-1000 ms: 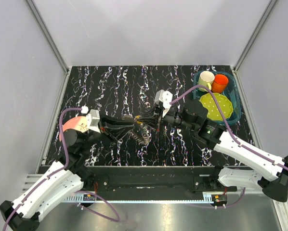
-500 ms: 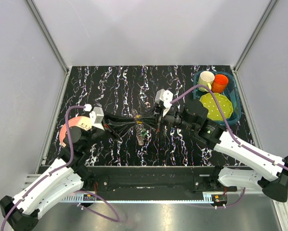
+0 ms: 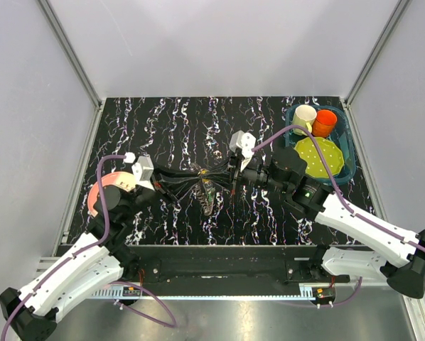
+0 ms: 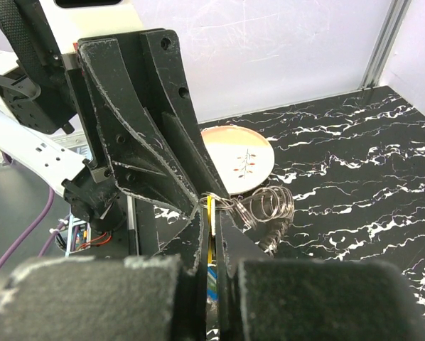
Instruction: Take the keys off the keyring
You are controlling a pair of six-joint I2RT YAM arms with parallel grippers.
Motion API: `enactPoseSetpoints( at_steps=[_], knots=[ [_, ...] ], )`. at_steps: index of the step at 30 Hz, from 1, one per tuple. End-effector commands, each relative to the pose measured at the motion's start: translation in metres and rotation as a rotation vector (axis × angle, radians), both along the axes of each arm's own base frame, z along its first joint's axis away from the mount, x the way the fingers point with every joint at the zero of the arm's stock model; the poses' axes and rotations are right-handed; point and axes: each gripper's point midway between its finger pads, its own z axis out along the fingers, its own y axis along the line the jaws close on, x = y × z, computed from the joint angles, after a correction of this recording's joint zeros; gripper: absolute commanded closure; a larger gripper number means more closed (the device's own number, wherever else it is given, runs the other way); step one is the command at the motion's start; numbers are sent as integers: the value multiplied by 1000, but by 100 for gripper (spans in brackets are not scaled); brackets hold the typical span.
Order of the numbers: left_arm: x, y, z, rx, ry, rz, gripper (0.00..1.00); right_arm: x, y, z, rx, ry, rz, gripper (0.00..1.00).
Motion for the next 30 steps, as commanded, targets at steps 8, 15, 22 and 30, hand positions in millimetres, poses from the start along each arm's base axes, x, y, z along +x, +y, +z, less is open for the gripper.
enactPoseSetpoints(
  at_steps=[8, 15, 22, 30],
  knots=[
    [-7, 1, 36, -63, -104, -7, 100, -10, 3, 7, 22, -13, 52, 100],
    [-13, 3, 29, -23, -128, -18, 100, -2, -9, -9, -67, -52, -10, 100],
    [-18, 4, 20, 57, -157, -28, 100, 3, -18, -20, -149, -126, -38, 100],
    [-4, 2, 10, 123, -83, 30, 100, 5, -7, -25, -178, -145, 4, 100]
  ],
)
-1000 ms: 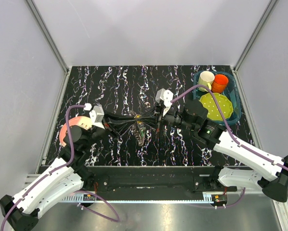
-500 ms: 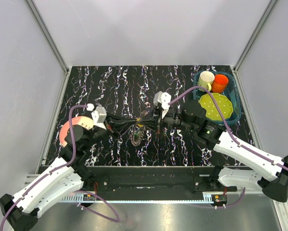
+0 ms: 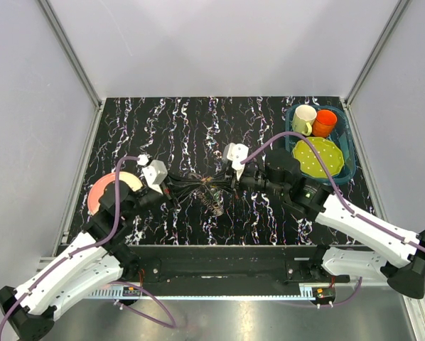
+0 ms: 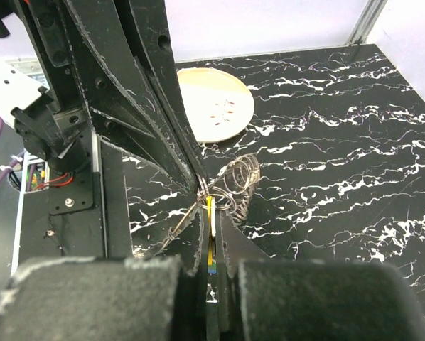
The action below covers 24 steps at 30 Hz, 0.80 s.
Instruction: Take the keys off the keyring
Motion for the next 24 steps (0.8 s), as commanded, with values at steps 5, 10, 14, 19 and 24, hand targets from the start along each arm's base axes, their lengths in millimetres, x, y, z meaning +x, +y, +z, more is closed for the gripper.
enactPoseSetpoints(
  at_steps=[5, 10, 14, 19, 24],
  knots=[
    [3, 0, 31, -21, -62, 29, 100, -1, 8, 15, 5, -95, 57, 100],
    [1, -5, 28, 7, -26, 6, 100, 0, 10, 17, 1, -152, 76, 100],
    [0, -5, 23, 1, 5, 9, 100, -1, 13, 13, -13, -172, 106, 100],
    [2, -6, 18, 9, 21, 16, 100, 1, 19, 9, -34, -188, 128, 100],
    [9, -7, 11, 59, 87, 43, 100, 0, 27, 17, -31, -186, 161, 100]
  ],
)
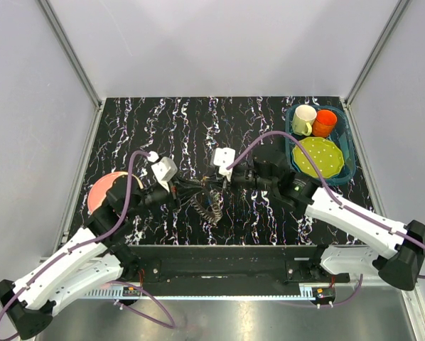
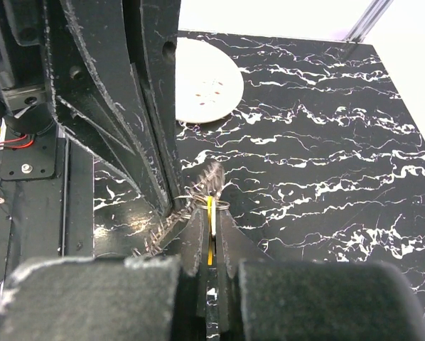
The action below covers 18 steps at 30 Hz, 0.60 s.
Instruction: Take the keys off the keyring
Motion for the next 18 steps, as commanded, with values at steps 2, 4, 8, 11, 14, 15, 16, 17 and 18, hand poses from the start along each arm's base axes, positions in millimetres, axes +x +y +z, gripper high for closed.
enactPoseSetpoints(
  at_steps=[2, 4, 8, 11, 14, 15, 16, 17, 18],
  knots=[
    [8, -5, 37, -57, -25, 24, 100, -14, 16, 34, 52, -46, 119, 100],
    [9, -6, 37, -58, -10, 25, 100, -12, 13, 28, 19, -55, 110, 100],
    [15, -9, 36, -55, 21, 46, 100, -17, 9, 30, 8, -67, 127, 100],
    [19, -8, 33, -56, 35, 68, 100, -18, 6, 28, 0, -88, 124, 100],
    [21, -7, 30, -56, 41, 79, 100, -16, 0, 25, -14, -112, 104, 100],
    [22, -8, 29, -52, 45, 82, 100, -15, -1, 25, -16, -116, 99, 100],
    [23, -7, 31, -51, 41, 85, 100, -16, -4, 27, -13, -123, 93, 100],
    [23, -7, 30, -50, 42, 88, 100, -16, -5, 24, -19, -126, 93, 100],
    [23, -7, 31, -52, 39, 90, 100, -17, -6, 23, -20, -130, 92, 100]
  ],
)
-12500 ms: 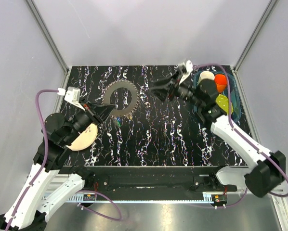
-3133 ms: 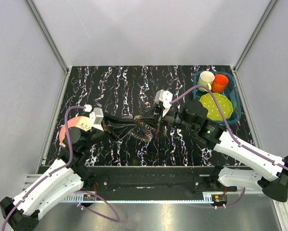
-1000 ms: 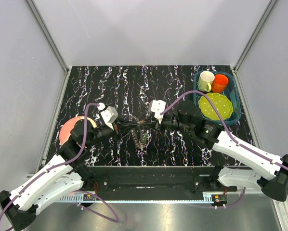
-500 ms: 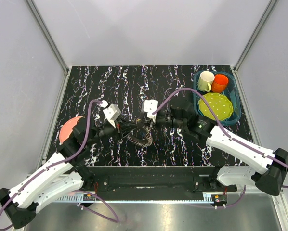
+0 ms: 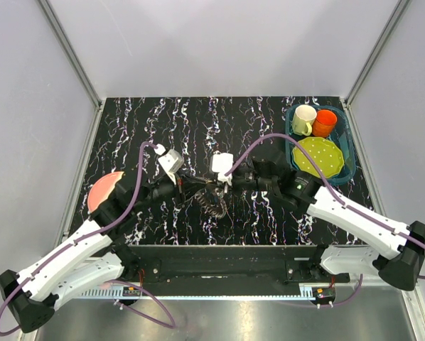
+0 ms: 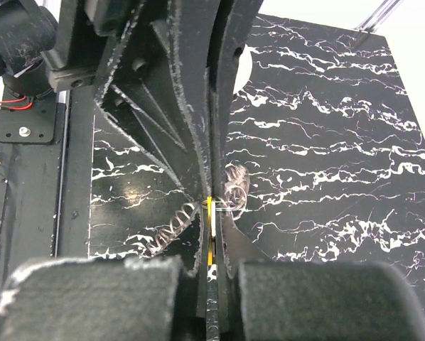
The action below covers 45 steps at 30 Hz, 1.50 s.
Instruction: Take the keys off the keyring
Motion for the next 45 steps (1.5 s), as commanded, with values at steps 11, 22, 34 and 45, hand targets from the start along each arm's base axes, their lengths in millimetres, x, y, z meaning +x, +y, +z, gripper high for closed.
enactPoseSetpoints(
  at_steps=[11, 22, 34, 45],
  knots=[
    [9, -3, 33, -88, -54, 35, 100, -8, -1, 12, 31, -115, 49, 100],
    [12, -6, 26, -61, -15, 38, 100, 2, -1, 11, -6, -193, 39, 100],
    [26, 11, 17, -34, 27, 177, 100, 33, -25, -27, -145, -262, -145, 100],
    [27, 7, 12, -31, 43, 170, 100, 40, -15, -14, -80, -277, -167, 100]
  ],
)
